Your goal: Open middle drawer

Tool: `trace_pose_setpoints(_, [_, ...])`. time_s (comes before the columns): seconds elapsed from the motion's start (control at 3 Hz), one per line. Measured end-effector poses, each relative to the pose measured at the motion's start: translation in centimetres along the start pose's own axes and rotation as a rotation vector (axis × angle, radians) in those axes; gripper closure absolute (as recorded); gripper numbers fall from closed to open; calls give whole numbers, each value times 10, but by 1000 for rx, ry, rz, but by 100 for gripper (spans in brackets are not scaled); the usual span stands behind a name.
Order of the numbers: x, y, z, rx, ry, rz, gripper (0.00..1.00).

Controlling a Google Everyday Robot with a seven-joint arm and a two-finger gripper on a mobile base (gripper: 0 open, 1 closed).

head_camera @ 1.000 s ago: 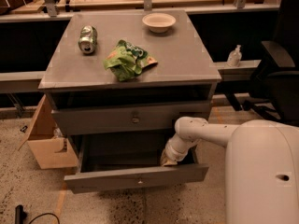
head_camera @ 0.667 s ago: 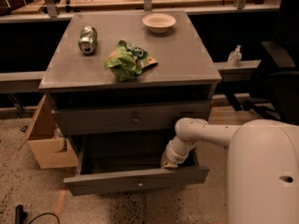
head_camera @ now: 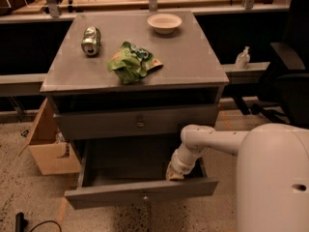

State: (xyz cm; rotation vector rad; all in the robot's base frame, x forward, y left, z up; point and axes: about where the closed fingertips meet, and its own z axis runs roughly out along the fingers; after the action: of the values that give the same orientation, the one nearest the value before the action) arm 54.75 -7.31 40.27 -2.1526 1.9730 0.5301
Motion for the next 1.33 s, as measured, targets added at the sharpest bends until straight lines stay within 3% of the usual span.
trace_pose_setpoints(0.33, [0, -2, 0, 0, 0, 0, 100])
trace_pose_setpoints(0.67, [-3, 30, 4, -67, -4, 50, 100])
trace_pose_setpoints(1.0, [-3, 27, 3, -67, -4, 50, 100])
trace_pose_setpoints(1.33, [-6, 51, 6, -118, -6, 89, 100])
